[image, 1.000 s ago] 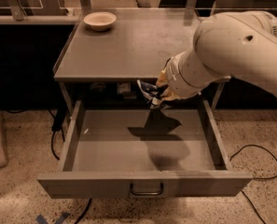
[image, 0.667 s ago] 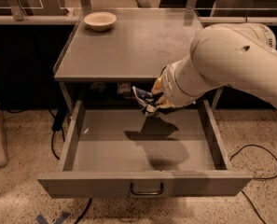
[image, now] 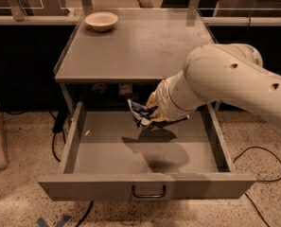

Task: Place blue chip bag into top drawer

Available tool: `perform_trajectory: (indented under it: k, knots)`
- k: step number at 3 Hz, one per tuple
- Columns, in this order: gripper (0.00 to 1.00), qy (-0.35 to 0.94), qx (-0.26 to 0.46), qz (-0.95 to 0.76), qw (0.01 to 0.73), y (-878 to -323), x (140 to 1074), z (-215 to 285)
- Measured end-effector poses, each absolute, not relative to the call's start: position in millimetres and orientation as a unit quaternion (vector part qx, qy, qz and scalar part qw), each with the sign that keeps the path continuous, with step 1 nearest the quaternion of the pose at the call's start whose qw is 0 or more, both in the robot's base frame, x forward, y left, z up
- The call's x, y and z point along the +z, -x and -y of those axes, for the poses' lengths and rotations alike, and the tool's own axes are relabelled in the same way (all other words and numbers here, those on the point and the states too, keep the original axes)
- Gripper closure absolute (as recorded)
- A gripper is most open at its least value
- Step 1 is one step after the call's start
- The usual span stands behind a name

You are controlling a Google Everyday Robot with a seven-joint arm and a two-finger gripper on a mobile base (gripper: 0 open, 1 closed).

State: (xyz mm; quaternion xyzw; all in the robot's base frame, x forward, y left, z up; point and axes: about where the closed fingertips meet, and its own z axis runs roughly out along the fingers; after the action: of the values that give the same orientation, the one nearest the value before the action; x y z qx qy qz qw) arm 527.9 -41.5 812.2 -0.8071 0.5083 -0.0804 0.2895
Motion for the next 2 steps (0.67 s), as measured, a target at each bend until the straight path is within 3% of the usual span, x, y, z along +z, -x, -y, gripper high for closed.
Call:
perform_trajectory:
  k: [2]
  knots:
    - [1.00,0.802,-0.068,-0.516,0.294,-510.6,755.5,58.1]
